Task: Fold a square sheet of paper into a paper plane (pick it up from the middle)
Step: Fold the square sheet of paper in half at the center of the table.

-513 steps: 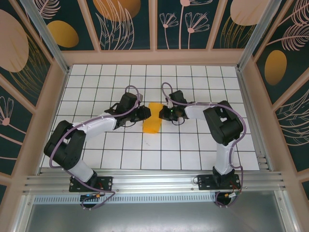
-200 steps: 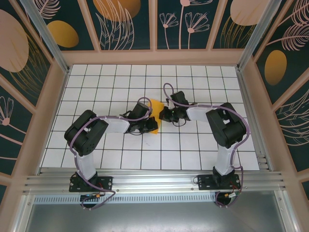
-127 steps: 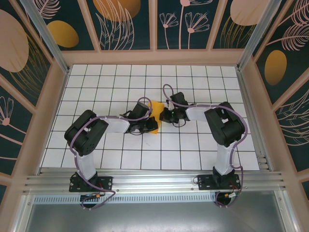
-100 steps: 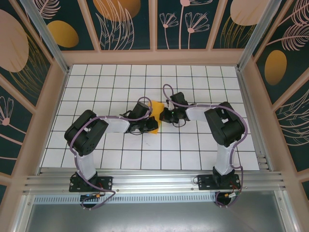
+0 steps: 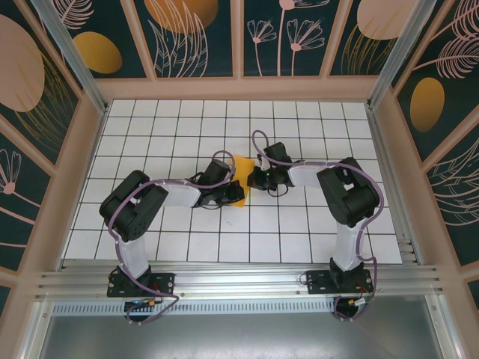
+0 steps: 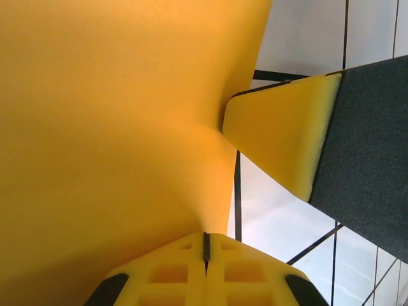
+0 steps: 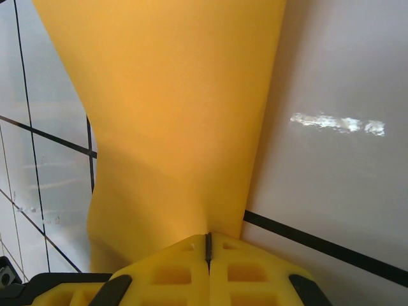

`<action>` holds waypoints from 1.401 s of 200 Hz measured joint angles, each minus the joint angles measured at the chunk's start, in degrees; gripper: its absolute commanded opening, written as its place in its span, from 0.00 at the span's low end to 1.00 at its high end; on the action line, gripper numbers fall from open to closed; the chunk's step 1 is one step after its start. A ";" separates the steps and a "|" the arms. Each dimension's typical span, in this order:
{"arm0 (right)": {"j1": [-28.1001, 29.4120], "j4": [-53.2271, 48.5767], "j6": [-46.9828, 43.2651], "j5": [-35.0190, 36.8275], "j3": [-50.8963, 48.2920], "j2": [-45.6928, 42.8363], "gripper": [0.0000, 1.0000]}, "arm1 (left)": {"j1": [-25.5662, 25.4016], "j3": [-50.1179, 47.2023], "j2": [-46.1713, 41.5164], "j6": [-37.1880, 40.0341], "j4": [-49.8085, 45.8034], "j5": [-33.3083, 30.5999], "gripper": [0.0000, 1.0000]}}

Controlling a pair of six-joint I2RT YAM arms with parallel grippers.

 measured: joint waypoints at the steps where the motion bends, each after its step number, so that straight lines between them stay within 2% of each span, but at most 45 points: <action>1: 0.00 0.00 0.00 0.00 0.00 0.00 0.04 | 0.00 0.00 0.00 0.09 0.00 -0.04 0.03; 111: -2.10 -1.66 -0.22 -3.26 4.13 3.23 0.04 | 0.00 -0.09 -0.04 2.58 0.00 -0.74 0.02; 280: -5.99 -5.22 -1.49 -2.86 14.16 9.55 0.04 | 0.00 -0.50 -0.04 2.71 1.05 -1.25 0.02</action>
